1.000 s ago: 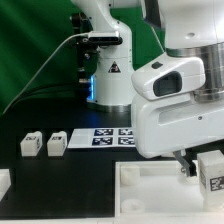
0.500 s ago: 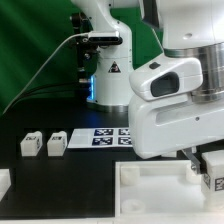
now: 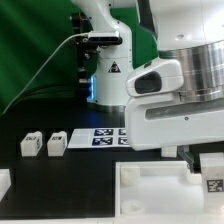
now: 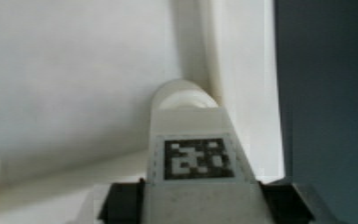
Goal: Assemble one leg
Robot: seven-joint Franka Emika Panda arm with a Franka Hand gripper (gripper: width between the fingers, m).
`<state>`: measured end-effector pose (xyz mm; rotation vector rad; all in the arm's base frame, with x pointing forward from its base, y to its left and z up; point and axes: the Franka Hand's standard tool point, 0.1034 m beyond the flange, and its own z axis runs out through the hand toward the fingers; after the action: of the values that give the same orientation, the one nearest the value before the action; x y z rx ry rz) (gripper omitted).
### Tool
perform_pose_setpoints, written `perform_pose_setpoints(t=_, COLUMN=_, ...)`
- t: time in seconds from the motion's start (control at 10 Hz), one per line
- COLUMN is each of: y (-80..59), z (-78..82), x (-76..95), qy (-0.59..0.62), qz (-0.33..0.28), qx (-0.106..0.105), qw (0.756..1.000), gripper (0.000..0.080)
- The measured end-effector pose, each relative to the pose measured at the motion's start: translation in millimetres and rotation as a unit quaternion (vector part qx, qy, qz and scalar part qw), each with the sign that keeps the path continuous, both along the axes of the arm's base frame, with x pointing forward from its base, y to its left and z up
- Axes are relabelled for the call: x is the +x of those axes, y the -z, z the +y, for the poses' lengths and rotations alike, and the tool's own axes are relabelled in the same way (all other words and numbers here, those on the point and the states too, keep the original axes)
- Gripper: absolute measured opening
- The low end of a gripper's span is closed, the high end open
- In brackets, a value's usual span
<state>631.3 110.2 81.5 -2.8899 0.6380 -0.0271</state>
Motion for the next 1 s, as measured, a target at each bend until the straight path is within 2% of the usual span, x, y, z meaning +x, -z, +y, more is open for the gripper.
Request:
perform_pose_setpoints(t=0.2, y=0.4, z=1.8, x=-3.6, qy=0.156, qz=0.004, qx=0.009, qw=0.988, gripper=0.0295)
perform_pose_setpoints(t=0.4, y=-0.2, z=1.9, x=-5.3, qy=0.215, qz=0.006, qx=0.018, qw=0.976, gripper=0.0295)
perform_pose_setpoints(t=0.6, y=0.0, z=3.6, x=-6.2, qy=0.298, qz=0.024, qx=0.031, qw=0.954, gripper=0.0295)
perform_pose_setpoints(t=0.7, y=0.6, z=6.5, x=-6.9, qy=0.368, qz=0.040, qx=0.043, qw=0.928, gripper=0.0295)
perform_pose_setpoints(t=0.8, y=1.4, z=12.4, x=-7.3, qy=0.447, qz=0.059, qx=0.060, qw=0.891, gripper=0.0295)
perform_pose_setpoints(t=0.9, y=1.7, z=18.0, x=-5.8, qy=0.486, qz=0.074, qx=0.065, qw=0.868, gripper=0.0295)
perform_pose_setpoints(t=1.0, y=2.1, z=18.6, x=-5.2, qy=0.492, qz=0.077, qx=0.065, qw=0.865, gripper=0.0295)
